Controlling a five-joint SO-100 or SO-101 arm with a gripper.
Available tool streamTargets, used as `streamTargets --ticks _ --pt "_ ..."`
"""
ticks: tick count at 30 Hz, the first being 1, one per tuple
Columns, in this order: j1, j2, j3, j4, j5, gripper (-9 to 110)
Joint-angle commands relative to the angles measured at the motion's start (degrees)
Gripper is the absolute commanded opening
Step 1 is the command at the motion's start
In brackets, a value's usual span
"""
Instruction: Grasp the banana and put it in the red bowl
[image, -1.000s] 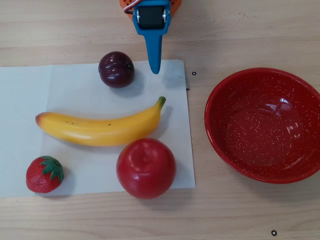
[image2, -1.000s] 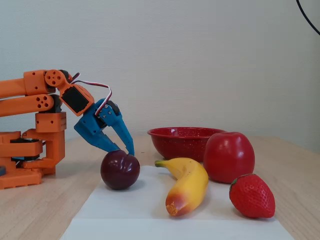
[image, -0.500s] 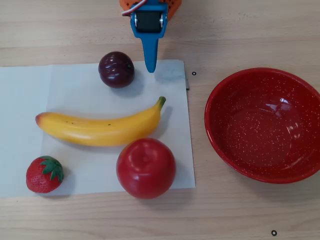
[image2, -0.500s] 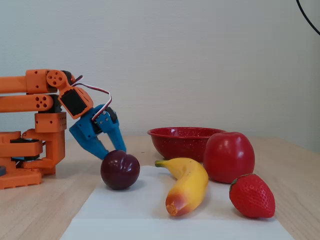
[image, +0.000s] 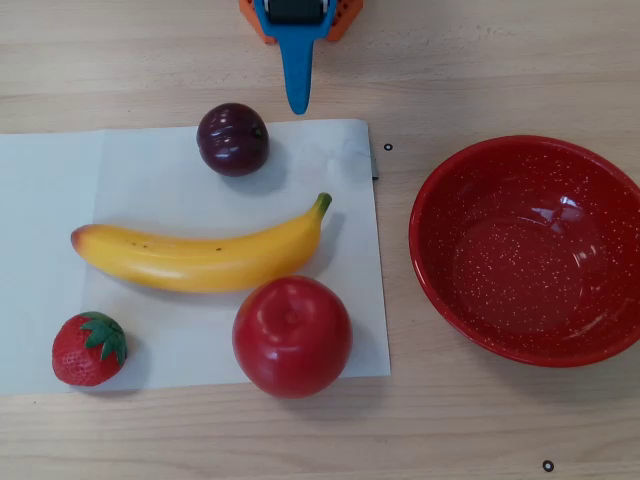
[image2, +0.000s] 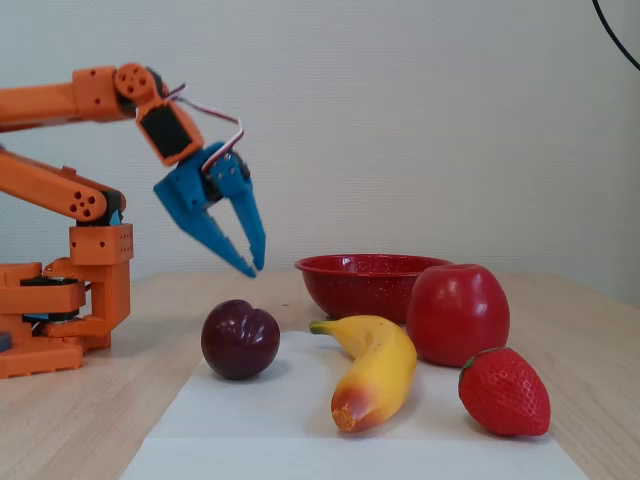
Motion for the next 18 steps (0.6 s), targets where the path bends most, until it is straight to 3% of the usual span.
streamTargets --ticks 1,18 --pt "-2.46 -4.66 -9.67 2.37 1.23 0" --pt "-11.95 -40.87 -57.74 25.66 9.49 0"
